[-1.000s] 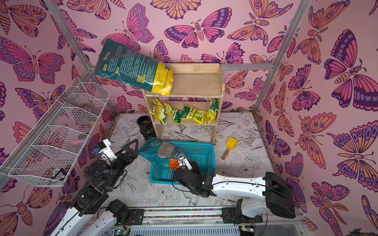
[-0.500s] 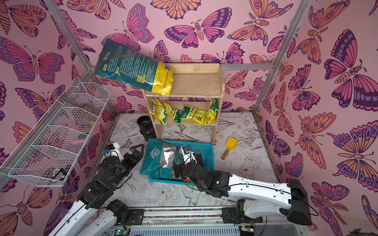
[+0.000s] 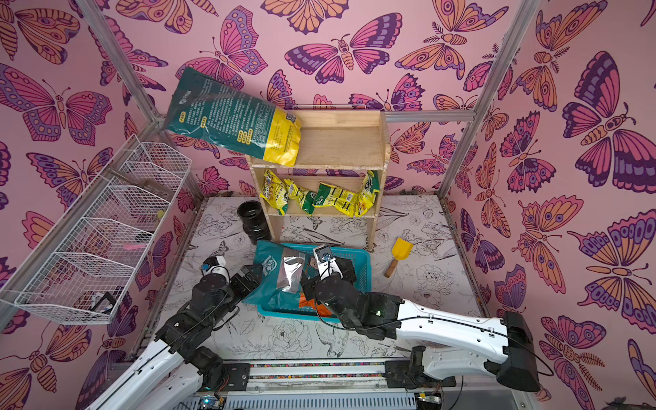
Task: Take down the fertilizer bag from the shelf
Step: Place the fertilizer bag in the storage box.
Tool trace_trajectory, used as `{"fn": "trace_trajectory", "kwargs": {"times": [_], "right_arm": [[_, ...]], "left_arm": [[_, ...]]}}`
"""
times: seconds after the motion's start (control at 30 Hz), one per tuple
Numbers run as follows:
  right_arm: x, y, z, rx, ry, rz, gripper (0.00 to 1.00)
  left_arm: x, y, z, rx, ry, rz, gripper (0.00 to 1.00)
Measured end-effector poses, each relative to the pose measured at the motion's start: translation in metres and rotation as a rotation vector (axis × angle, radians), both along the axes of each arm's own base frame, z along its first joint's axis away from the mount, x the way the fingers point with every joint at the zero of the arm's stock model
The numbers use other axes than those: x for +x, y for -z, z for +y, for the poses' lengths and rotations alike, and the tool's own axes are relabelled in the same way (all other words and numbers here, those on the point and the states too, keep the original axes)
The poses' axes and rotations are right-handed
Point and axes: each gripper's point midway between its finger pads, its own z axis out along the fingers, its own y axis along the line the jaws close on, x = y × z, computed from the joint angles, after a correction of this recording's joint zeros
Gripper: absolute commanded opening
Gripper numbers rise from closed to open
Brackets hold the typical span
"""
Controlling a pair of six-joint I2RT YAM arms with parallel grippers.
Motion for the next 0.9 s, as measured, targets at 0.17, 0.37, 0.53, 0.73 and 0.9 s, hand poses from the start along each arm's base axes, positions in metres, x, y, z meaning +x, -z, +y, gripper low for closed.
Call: {"fn": "trace_trajectory", "kwargs": {"times": [0.17,0.37,0.53,0.73,0.9], "right_arm": [[0.001,0.002,0.000,-0.013,0.003,-0.004,0.99],[0.002,0.003,0.000,-0.017,0.011,-0.008,0.99],[0.004,0.001,-0.002,-0.019,0.024,-0.018,0.99],[0.005,-0.001,-0.003,-0.019,0.032,-0.027,0.99],[0.006,-0.001,-0.003,-0.025,0.034,-0.033,0.99]], "left_arm": [[0.003,-0.003,-0.006,-0.007,0.032,-0.035,0.76],[0.007,0.000,-0.013,0.012,0.075,-0.033,0.52],[0.010,0.008,-0.017,0.031,0.101,-0.009,0.24],[0.011,0.010,-0.021,0.038,0.136,-0.005,0.00],[0.012,-0.006,-0.025,0.020,0.154,-0.025,0.00]]}}
